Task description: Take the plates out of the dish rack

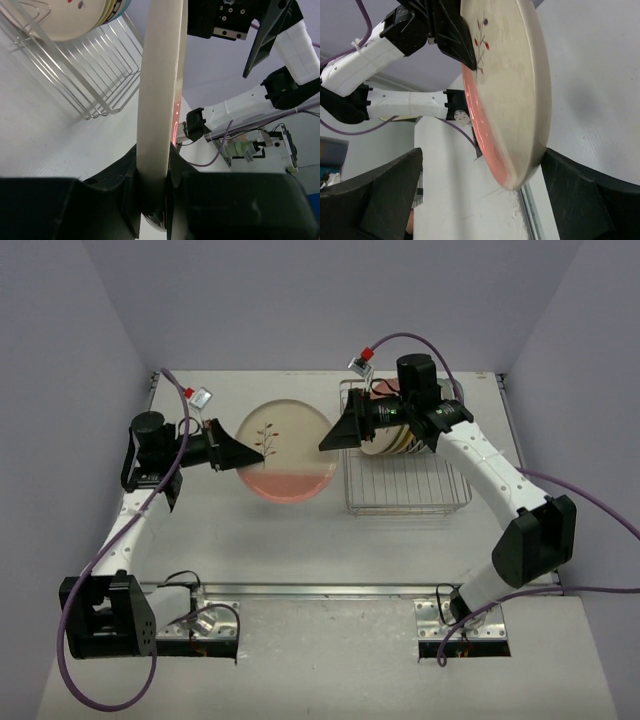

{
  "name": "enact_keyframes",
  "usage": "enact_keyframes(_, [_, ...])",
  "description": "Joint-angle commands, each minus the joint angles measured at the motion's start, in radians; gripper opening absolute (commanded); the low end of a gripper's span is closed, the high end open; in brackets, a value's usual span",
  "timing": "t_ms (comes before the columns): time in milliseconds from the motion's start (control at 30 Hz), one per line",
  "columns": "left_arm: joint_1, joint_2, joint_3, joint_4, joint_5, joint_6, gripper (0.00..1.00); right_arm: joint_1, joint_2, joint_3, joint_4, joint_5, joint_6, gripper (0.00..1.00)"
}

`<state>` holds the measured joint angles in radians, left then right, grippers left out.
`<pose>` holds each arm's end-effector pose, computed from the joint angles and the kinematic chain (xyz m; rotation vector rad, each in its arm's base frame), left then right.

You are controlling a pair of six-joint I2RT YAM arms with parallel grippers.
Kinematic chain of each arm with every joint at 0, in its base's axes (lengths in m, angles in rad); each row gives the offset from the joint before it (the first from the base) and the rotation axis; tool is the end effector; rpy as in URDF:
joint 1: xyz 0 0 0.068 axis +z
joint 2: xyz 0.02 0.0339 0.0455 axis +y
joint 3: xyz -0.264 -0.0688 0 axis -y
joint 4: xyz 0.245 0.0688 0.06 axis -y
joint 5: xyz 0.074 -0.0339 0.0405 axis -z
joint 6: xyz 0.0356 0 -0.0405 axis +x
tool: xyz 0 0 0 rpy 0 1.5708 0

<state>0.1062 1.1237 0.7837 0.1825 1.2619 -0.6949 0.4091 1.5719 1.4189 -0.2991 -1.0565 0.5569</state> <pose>0.2429 -0.0082 0.3131 0.2903 1.8327 -1.4907 0.3124 0.1692 0.3595 -0.5921 2.0876 1.6460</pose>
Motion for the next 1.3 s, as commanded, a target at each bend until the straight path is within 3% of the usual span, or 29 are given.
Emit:
enact_keyframes(0, [0.144, 0.023, 0.037, 0.131, -0.033, -0.077, 0.00, -0.001, -0.011, 0.046, -0.071, 0.168, -0.050, 0.99])
enact_keyframes(133, [0.202, 0.156, 0.116, -0.009, -0.146, 0.040, 0.00, -0.005, -0.035, 0.039, -0.140, 0.415, -0.109, 0.99])
enact_keyframes(233, [0.205, 0.275, 0.203, -0.151, -0.272, 0.127, 0.00, -0.007, -0.051, 0.025, -0.153, 0.484, -0.126, 0.99])
enact_keyframes(600, [0.207, 0.673, 0.445, -0.221, -0.371, 0.231, 0.00, -0.010, -0.095, -0.008, -0.169, 0.514, -0.153, 0.99])
enact_keyframes(967, [0.206, 0.900, 0.579, -0.268, -0.443, 0.299, 0.00, -0.018, -0.095, -0.017, -0.176, 0.515, -0.160, 0.99])
enact_keyframes(1267, [0.205, 0.985, 0.709, -0.419, -0.670, 0.423, 0.24, -0.018, -0.082, -0.012, -0.178, 0.517, -0.160, 0.99])
